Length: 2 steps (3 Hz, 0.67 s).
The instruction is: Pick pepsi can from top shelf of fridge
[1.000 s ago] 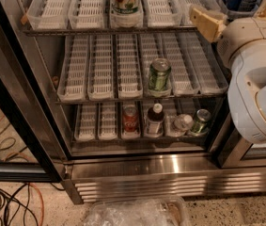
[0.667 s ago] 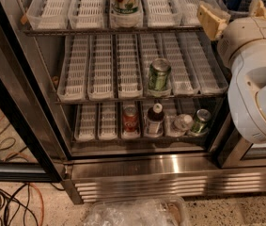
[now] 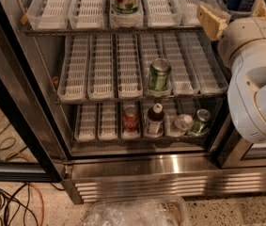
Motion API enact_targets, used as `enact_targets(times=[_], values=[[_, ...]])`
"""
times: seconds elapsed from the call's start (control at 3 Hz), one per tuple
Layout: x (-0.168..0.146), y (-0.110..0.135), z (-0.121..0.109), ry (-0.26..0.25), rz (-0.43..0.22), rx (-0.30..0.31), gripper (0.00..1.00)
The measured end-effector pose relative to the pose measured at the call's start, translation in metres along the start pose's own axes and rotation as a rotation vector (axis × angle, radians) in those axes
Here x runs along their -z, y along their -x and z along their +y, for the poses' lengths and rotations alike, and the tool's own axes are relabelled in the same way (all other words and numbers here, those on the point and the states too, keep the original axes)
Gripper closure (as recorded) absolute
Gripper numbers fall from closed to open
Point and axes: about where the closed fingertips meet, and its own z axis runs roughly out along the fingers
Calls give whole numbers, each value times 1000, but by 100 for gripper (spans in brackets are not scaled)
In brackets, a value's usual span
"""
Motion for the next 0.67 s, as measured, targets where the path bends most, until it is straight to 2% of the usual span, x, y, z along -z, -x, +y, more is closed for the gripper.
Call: enact_targets(times=[0.33,0.67], values=[[-2,1,-4,-19,-2,-5,26],[-4,5,-12,-43,-12,-9,42]])
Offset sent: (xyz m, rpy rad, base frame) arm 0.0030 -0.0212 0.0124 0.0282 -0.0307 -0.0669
